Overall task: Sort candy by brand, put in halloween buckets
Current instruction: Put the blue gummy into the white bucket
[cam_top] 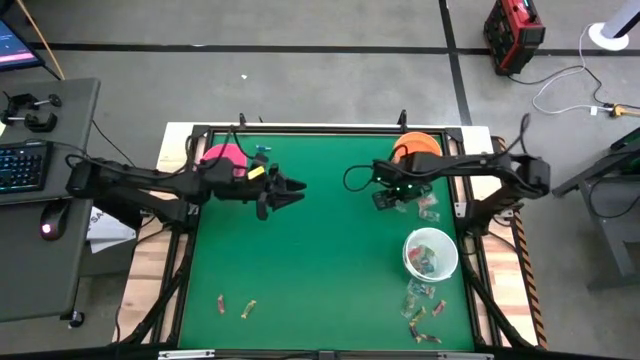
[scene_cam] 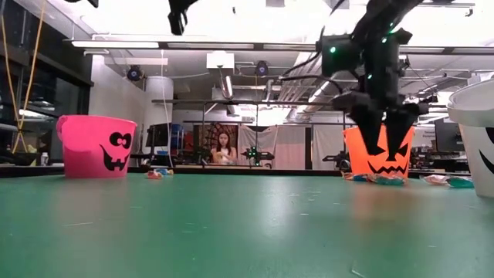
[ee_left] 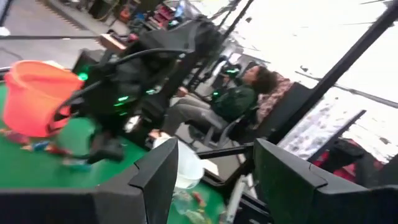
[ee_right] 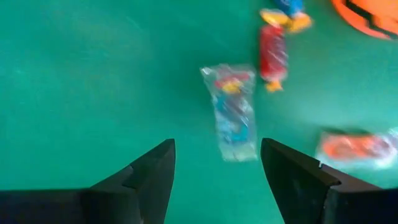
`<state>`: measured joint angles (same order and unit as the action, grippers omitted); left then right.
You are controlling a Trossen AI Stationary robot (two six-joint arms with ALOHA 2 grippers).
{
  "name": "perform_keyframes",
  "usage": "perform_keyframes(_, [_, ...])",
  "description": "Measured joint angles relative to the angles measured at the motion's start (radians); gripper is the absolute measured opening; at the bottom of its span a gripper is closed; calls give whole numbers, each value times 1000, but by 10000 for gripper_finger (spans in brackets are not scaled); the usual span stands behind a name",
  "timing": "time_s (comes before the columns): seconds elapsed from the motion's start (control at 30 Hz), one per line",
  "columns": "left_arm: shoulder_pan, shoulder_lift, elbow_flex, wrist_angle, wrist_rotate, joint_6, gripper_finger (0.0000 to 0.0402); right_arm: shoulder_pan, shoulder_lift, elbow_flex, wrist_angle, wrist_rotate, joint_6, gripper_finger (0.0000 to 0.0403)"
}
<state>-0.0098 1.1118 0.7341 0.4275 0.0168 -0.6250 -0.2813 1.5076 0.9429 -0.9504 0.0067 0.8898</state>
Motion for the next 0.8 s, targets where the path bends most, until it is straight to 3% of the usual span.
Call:
perform_keyframes(0.47, [-20,-10,0,-5,1,7,197,1,208,0,51,38,-42,222])
perform_keyframes(0.57, [-19,-10,0,-10,1,8,197,15,214,8,52,24,-68,172])
perform_keyframes(0.7, [-7,-10,0,-12,-4,29,197,67,192,46,-19,25,-129,41])
perform_keyframes(0.73, [-2,-10,0,-12,-4,35,197,86,173,62,-34,25,-143,21])
perform_keyframes(0.8, [8,-10,0,-12,-7,35,197,128,127,104,-60,26,-150,20])
